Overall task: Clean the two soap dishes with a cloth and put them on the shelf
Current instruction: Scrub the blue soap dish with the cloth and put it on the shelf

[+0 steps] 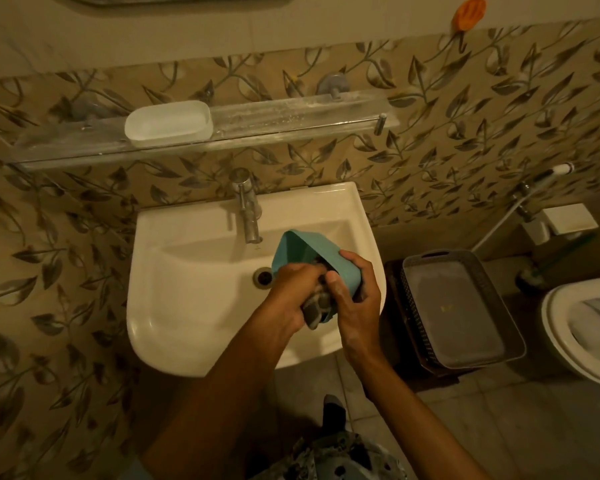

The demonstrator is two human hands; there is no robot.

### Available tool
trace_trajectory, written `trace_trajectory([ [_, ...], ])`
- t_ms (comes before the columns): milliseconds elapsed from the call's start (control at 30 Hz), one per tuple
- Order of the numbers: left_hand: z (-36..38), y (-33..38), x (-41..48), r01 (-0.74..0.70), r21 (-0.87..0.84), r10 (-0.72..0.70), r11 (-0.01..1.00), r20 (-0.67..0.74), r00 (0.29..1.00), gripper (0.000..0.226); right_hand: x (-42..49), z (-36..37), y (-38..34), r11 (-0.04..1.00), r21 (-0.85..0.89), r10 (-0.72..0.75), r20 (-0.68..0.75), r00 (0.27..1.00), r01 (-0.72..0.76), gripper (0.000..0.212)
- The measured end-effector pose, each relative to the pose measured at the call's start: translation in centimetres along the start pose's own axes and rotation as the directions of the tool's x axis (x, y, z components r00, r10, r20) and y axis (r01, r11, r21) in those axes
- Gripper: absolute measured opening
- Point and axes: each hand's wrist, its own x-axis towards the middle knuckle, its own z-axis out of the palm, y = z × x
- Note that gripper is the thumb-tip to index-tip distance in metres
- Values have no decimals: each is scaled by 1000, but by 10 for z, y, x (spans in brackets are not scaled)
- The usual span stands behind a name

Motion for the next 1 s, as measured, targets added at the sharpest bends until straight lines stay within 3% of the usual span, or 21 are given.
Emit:
trace_trajectory([
  [67,-3,6,7,123,-339,-130,933,1,991,34,-6,0,3,1000,5,3,15,1000,-3,47],
  [133,-16,14,10,109,-349,-118,931,-4,993,40,-16,0,10,1000,6,2,28,1000,-2,49],
  [233,-19,10,-3,-55,33,55,998,8,998,31,-14,2,11,1000,27,11,18,1000,-12,46],
  [300,-11,-3,-18,-173,393,148,903,93,985,26,-5,1,8,1000,27,4,31,999,-5,35],
  [400,-10,-8,-27,-452,705,289,547,348,892,24,3,-5,6,999,38,25,17,1000,-26,25],
  [467,-16,-1,-28,-538,764,263,356,471,842,26,9,-11,3,996,25,82,-5,997,-82,23],
  [533,-20,-4,-29,-611,788,220,71,585,780,37,14,-19,-3,994,-22,111,3,994,-111,18],
  [633,-28,-10,-31,-555,756,187,-347,635,749,54,16,-26,-12,987,-137,107,144,984,-87,13],
  [733,-49,-6,-23,-346,712,200,-611,561,803,55,9,-27,-16,979,-185,129,268,955,-80,25],
  [800,-55,-6,-22,-290,688,232,-665,559,796,53,8,-24,-19,977,-204,117,282,952,-59,29],
  [867,-51,-12,-26,-253,723,290,-643,535,793,48,9,-24,-20,979,-194,99,215,972,-57,23],
  [933,-39,-20,-34,-225,813,350,-537,458,817,45,9,-20,-18,982,-173,93,136,986,-69,18],
  [1000,-21,-29,-41,-260,893,373,-368,398,838,35,2,-12,-13,983,-161,105,95,990,-89,20],
])
